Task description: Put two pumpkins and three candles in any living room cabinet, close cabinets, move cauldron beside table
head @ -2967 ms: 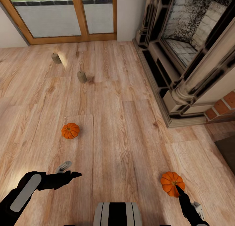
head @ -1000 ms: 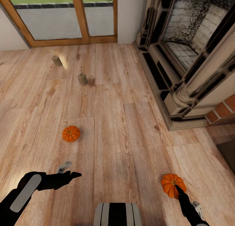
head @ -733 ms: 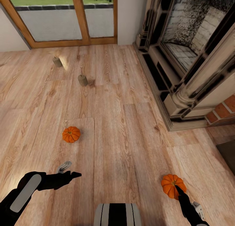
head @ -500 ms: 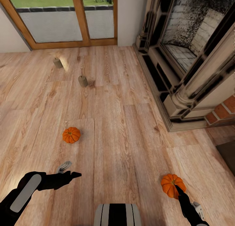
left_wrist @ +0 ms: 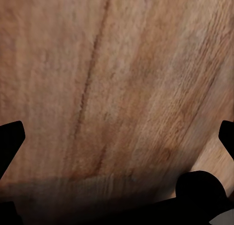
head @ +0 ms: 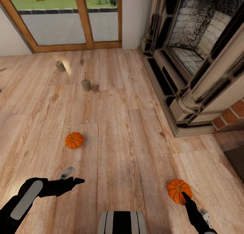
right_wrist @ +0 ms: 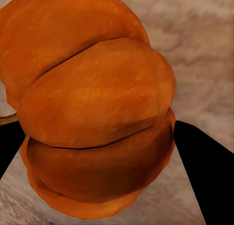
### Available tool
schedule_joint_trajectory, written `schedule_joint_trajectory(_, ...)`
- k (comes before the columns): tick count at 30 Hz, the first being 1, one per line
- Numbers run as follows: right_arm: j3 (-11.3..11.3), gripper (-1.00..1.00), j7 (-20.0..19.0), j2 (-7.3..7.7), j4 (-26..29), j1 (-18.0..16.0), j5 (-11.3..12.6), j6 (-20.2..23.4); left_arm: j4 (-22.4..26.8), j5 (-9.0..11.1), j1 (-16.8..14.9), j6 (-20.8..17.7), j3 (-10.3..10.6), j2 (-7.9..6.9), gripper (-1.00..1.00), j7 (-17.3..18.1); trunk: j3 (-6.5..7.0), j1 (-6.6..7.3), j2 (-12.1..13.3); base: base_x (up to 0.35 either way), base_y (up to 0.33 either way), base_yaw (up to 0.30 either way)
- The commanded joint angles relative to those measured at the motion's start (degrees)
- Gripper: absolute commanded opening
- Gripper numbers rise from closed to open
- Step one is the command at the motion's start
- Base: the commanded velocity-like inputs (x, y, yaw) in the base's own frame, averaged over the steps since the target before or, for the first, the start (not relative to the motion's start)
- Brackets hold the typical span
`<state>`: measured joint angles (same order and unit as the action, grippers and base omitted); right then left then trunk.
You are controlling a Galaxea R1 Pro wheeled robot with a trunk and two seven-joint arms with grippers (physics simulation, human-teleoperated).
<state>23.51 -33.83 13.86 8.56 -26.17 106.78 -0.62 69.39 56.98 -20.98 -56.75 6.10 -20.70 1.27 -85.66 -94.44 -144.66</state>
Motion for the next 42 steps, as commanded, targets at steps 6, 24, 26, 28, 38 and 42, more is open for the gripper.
schedule_joint_trajectory(6, 0.5, -1.0, -0.2, 0.02, 0.0, 0.0, 0.5, -0.1, 0.0, -0.1, 0.0, -0.1, 0.1, -0.04, 1.0, 0.1, 0.19, 0.04, 0.0, 0.0, 0.0, 0.0)
schedule_joint_trajectory(24, 1.2, -1.0, 0.1, 0.29, 0.6, 0.0, 0.1, 3.0, 0.0, -0.1, 0.0, -0.1, 0.1, -0.04, 1.0, 0.1, 4.18, 0.5, 0.2, 0.0, 0.0, 0.0)
schedule_joint_trajectory(26, 1.4, -1.0, -0.2, 0.5, 0.8, 0.0, 0.0, 7.1, 0.0, -0.1, 0.0, -0.1, 0.1, -0.04, 1.0, 0.1, 4.62, 0.55, 0.3, 0.0, 0.0, 0.0)
schedule_joint_trajectory(28, 1.9, -1.0, -0.5, 0.72, 1.0, 0.0, -0.8, 11.7, 0.0, -0.2, 0.0, -0.1, 0.1, -0.04, 1.0, 0.1, 5.06, 0.6, 0.3, 0.0, 0.0, 0.0)
schedule_joint_trajectory(38, 4.5, -1.0, 0.0, 3.38, 18.1, 0.0, -11.8, 26.5, -0.2, -0.5, 0.0, 0.0, 0.0, -0.2, 1.0, 0.0, 7.28, 0.86, 0.4, 0.0, 0.0, 0.0)
schedule_joint_trajectory(42, 4.6, -1.0, 0.0, 5.39, 21.9, 0.0, -12.3, 33.1, -0.2, -0.9, 0.0, 0.0, -0.1, -0.35, 1.0, 0.0, 8.16, 0.96, 0.5, 0.0, 0.0, 0.0)
